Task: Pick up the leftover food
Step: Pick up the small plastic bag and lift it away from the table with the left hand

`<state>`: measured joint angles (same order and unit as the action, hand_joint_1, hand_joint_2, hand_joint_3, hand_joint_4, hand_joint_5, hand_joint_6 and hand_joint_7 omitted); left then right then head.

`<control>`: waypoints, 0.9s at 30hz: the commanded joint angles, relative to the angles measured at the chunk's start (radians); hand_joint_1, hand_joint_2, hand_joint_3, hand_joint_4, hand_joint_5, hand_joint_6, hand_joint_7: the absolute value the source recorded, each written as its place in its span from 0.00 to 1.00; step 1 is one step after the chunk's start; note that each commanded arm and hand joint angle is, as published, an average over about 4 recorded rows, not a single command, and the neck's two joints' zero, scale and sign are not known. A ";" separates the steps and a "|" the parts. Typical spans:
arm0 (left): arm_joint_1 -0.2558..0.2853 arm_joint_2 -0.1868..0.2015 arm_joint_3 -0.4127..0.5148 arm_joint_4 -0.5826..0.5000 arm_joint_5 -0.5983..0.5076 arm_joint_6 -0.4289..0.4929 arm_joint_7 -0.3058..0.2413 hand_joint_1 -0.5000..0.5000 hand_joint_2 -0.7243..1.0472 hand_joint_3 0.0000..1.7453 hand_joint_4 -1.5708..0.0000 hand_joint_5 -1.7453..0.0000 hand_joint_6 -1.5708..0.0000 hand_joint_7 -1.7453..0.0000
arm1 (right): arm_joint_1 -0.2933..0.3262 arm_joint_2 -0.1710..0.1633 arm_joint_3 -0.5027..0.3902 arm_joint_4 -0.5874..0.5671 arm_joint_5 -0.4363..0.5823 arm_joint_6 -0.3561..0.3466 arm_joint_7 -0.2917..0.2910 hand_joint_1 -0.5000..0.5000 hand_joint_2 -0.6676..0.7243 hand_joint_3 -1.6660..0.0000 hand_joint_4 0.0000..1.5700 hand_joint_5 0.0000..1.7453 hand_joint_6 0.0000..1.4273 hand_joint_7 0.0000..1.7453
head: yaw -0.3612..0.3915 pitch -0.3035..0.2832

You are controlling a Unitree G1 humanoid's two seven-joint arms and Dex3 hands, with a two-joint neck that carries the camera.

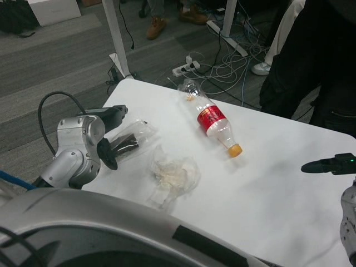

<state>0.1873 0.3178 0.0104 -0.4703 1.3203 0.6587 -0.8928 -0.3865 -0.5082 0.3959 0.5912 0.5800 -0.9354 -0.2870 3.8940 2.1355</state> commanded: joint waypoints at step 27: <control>-0.128 -0.130 0.008 0.473 0.218 -0.128 -0.031 0.01 0.71 0.00 1.00 0.28 1.00 0.92 | 0.047 0.000 -0.011 -0.030 0.015 -0.003 0.003 0.08 1.00 1.00 0.00 0.00 0.00 0.00 | -0.010 0.024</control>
<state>0.0281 0.2034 0.0199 -0.0762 1.5476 0.5400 -0.8906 -0.3480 -0.5094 0.3964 0.5690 0.5880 -0.9353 -0.2801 3.8838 2.1595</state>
